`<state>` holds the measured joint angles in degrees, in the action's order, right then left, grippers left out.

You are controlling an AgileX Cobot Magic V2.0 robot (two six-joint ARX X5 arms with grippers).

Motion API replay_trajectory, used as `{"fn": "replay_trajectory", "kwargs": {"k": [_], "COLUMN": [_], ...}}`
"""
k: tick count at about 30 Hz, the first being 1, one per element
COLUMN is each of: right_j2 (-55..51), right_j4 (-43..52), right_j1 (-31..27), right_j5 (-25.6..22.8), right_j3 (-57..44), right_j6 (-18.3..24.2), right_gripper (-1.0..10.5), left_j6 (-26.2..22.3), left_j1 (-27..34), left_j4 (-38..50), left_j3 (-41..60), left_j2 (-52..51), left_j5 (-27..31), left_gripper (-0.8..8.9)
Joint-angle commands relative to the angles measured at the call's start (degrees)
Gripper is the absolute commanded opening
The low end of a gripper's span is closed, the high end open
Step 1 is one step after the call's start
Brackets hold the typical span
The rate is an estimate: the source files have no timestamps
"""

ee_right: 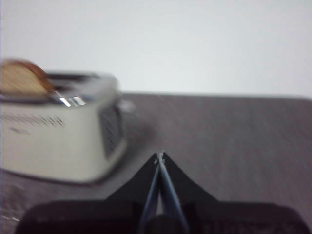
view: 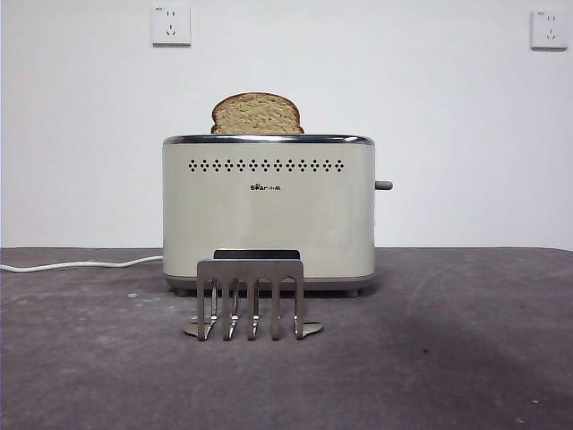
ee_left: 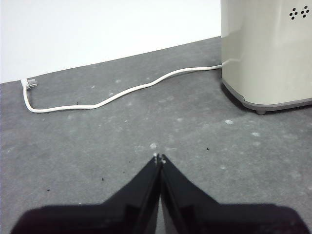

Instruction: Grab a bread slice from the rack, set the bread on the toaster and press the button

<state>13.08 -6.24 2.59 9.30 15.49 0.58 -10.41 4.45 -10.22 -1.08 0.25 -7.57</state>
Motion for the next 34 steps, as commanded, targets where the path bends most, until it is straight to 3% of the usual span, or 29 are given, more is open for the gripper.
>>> {"fn": "replay_trajectory", "kwargs": {"k": [1,8,13,17,20,34], "right_j2": [-3.65,-9.29,-11.87,-13.03,-13.03,-12.92], "right_j4": [1.05,1.03,0.31,-4.09,-3.87,-3.89], "right_j1": [-0.04,-0.35,-0.35,-0.33,-0.33,-0.33], "right_j5": [-2.34,-4.15,-4.15,-4.35,-4.33,-5.64], "right_j3": [-5.01,-11.96,-15.17,-15.17,-15.17,-15.17], "right_j6": [-1.16,-1.27,-3.91,-4.22,-6.97,-6.97], "right_gripper": [0.0,0.0,0.0,0.0,0.0,0.0], "left_j6": [0.35,0.35,0.35,0.35,0.35,0.35], "left_j1": [0.15,0.15,0.15,0.15,0.15,0.15], "left_j4": [0.15,0.15,0.15,0.15,0.15,0.15], "left_j3": [0.83,0.83,0.83,0.83,0.83,0.83], "left_j2": [-0.13,-0.13,-0.13,-0.13,-0.13,-0.13], "left_j5": [0.02,0.02,0.02,0.02,0.04,0.02], "left_gripper": [-0.03,-0.03,-0.03,-0.03,-0.03,-0.03]}}
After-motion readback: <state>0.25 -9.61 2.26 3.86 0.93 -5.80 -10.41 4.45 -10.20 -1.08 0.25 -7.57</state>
